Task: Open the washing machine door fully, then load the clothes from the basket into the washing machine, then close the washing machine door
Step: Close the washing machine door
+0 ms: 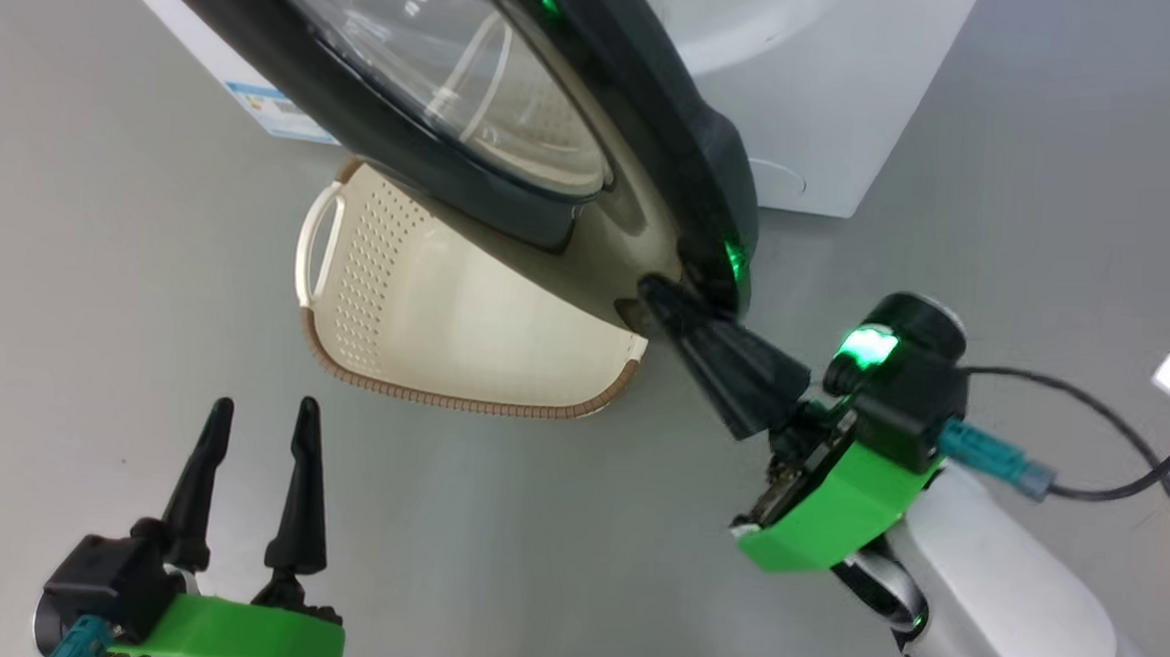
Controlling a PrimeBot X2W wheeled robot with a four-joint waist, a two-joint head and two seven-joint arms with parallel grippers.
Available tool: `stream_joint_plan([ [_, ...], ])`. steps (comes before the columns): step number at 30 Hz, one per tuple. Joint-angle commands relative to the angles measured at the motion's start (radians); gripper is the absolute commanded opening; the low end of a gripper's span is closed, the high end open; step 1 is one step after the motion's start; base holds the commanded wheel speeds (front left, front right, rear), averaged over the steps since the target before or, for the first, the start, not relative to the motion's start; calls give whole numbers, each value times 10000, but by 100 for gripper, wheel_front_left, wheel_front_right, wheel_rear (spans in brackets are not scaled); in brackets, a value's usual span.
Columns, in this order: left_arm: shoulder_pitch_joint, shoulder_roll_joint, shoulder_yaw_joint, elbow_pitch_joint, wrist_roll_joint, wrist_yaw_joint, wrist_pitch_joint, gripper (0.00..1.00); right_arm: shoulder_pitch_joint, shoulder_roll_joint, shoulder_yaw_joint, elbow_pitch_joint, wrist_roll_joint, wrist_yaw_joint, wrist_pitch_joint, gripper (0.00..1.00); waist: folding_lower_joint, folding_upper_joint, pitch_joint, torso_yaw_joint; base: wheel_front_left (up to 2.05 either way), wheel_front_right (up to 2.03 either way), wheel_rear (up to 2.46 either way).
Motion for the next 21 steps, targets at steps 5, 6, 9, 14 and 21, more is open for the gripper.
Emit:
stream_joint_plan([
  [5, -399, 99, 315, -90, -56, -73, -65, 100, -251, 464, -642, 138, -405, 16, -46, 0, -2, -1, 263, -10, 0, 0, 0],
  [6, -427, 99, 293, -78, -62, -77, -65, 100, -362, 523, -836, 217, -479, 16, -46, 0, -2, -1, 295, -11, 0, 0, 0],
  [9, -501, 99, 211, -46, -83, -94, -65, 100, -680, 765, -1477, 441, -651, 16, -46, 0, -2, -1, 396, -2, 0, 0, 0],
  [14, -557, 99, 73, -14, -186, -208, -65, 100, -1298, 1032, -2165, 899, -985, 16, -46, 0, -2, -1, 525, 60, 0, 0, 0],
  [21, -717, 99, -101, 57, -336, -275, -65, 100, -2296, 1126, -2783, 1744, -1221, 16, -46, 0, -2, -1, 851, 259, 0, 0, 0],
])
